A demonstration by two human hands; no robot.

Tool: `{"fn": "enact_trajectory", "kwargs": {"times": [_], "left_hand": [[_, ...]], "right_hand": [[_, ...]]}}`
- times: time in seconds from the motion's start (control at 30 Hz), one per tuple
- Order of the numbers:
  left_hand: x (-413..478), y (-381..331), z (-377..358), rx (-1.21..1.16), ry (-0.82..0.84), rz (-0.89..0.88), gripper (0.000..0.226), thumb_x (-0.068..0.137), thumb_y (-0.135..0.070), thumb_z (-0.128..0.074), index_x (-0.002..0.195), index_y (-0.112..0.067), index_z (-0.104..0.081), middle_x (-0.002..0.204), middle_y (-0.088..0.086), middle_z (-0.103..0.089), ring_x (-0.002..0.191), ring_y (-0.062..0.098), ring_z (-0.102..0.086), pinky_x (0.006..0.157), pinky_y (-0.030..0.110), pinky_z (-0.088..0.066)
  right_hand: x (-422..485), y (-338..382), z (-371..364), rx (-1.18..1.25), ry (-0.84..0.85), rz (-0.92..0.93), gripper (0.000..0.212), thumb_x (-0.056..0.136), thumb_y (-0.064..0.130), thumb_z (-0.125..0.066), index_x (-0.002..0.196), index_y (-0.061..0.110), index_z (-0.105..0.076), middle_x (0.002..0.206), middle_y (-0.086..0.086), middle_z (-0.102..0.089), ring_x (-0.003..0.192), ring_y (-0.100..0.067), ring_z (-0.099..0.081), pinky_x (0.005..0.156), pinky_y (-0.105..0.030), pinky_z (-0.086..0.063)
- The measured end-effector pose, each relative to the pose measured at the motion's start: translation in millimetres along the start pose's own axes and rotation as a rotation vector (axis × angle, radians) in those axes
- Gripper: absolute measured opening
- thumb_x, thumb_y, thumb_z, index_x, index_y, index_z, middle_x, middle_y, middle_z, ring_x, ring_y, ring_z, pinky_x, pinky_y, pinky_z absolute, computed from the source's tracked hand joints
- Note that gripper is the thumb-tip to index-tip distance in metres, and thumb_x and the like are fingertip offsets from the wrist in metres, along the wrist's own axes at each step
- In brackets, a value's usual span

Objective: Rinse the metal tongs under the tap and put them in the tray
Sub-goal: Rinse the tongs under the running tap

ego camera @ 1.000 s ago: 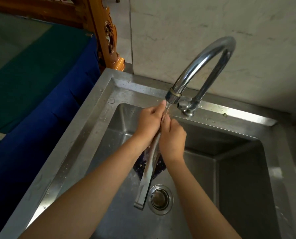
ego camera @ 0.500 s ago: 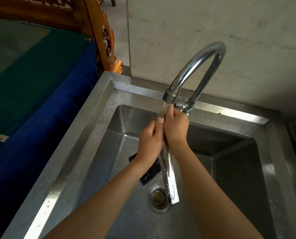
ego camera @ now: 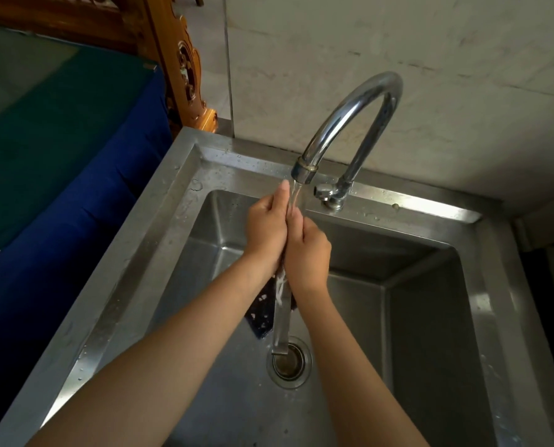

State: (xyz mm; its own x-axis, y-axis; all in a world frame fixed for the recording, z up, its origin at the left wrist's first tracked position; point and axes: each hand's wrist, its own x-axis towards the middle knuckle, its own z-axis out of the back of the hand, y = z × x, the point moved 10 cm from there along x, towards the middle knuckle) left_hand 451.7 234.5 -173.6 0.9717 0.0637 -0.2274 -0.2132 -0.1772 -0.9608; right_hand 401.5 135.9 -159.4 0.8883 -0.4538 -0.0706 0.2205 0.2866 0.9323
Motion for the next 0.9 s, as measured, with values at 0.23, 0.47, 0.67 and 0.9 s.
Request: {"fn": "enact_trajectory", "kwargs": {"times": [0.23,0.47,0.67,0.9], "left_hand": [[-1.5,-15.8,5.9,0.081,-0.058,-0.050,0.037,0.094,-0.037,-0.045,0.069,-0.011,-0.055,0.057,0.000,-0.043,0.057,0.012,-0.043,0.057,0.026,-0.038],[-29.8,-11.7,16.5,0.175,-0.047,-0.192,0.030,0.097,-0.029,-0.042,0.072,-0.030,-0.059,0.063,-0.011,-0.062,0.057,-0.009,-0.058,0.054,0.005,-0.042],[-33.3,-15.9,9.6,0.334,0.028,-0.247,0.030,0.098,-0.029,-0.040,0.071,-0.027,-0.054,0.058,-0.009,-0.054,0.049,-0.006,-0.048,0.047,0.008,-0.036],[-56.8,-3.9,8.8,0.423,0.103,-0.228,0.037,0.096,-0.024,-0.044,0.060,-0.029,-0.047,0.042,-0.016,-0.049,0.039,0.001,-0.041,0.041,0.012,-0.030]], "right_hand": [[-21.4,3.2,0.7,0.007,-0.004,0.085,0.041,0.098,0.031,-0.040,0.061,0.017,-0.048,0.050,0.007,-0.046,0.041,-0.002,-0.044,0.042,-0.014,-0.034],[-5.1,14.8,-2.3,-0.065,0.006,0.142,0.042,0.097,0.036,-0.041,0.061,0.017,-0.052,0.051,0.006,-0.051,0.043,-0.003,-0.045,0.042,-0.013,-0.033],[15.2,16.7,1.7,-0.028,-0.039,0.090,0.052,0.096,0.040,-0.043,0.048,0.019,-0.044,0.043,0.004,-0.044,0.036,-0.005,-0.036,0.039,-0.020,-0.030],[38.5,15.4,-5.8,0.222,0.009,-0.041,0.039,0.096,0.025,-0.043,0.058,0.019,-0.041,0.055,0.001,-0.041,0.053,-0.014,-0.039,0.058,-0.036,-0.039]]}}
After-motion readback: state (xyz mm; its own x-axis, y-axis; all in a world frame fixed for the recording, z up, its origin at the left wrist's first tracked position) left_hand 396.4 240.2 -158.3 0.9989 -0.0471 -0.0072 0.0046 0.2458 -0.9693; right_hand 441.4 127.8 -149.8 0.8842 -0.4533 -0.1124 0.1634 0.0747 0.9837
